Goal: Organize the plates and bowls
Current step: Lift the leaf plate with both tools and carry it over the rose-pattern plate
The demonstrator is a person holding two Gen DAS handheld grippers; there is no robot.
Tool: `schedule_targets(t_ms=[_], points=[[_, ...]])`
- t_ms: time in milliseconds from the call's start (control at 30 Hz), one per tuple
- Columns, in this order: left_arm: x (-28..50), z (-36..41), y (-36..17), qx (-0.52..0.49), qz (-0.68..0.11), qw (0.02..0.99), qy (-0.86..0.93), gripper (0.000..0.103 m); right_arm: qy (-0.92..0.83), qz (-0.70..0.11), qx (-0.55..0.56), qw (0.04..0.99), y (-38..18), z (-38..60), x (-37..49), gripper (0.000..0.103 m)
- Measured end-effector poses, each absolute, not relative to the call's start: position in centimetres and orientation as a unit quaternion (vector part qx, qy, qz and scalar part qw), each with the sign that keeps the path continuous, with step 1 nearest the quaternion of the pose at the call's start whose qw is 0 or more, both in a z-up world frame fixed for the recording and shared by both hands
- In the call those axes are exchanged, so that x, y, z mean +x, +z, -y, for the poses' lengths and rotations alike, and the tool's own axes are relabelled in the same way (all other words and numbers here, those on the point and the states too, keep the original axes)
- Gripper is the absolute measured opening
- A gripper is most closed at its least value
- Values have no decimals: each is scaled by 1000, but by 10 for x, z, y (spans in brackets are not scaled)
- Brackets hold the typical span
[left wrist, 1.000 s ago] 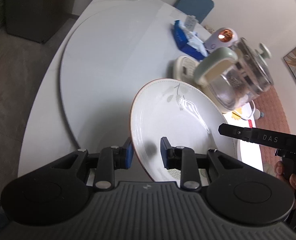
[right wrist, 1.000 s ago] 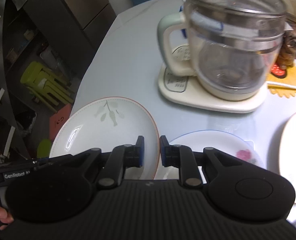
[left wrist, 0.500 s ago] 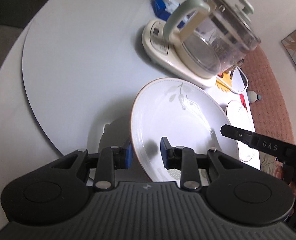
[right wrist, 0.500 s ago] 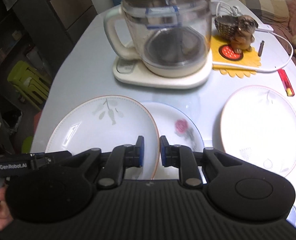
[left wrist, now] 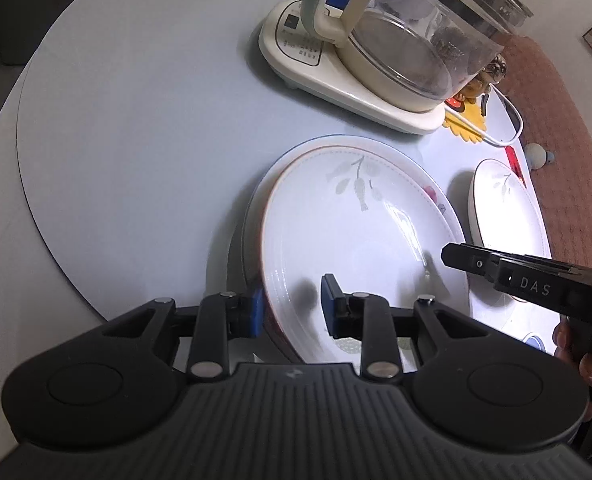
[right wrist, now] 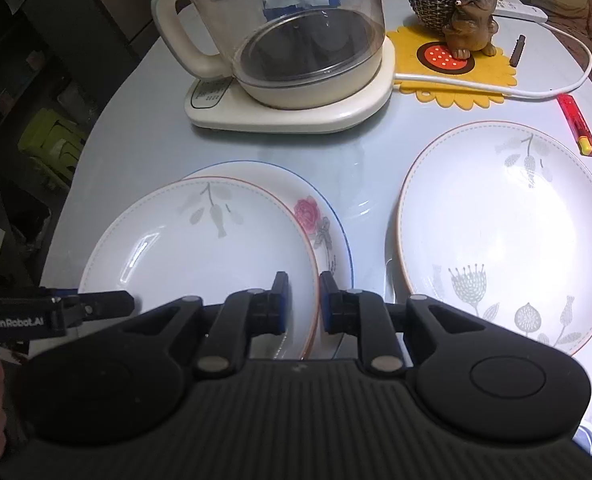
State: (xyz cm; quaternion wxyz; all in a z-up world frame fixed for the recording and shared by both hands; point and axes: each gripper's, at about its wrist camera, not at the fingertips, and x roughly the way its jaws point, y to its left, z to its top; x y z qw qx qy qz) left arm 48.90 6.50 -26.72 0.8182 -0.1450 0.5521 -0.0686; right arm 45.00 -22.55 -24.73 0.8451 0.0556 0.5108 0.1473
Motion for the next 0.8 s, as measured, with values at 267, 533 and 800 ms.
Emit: schedule_targets(t_ms=[267,533,800], points=[[493,-51,-263,-112,-556,823,-46,33,165,-500,41,849,-248,229,458,19],[502,-42,-264,-83,-573,815,-34,34,170,-490,17,855,-248,223,464,19],[499,-52,-263,-136,-587,797,-27,34,169,-492,27,854,-248,226,465,18]])
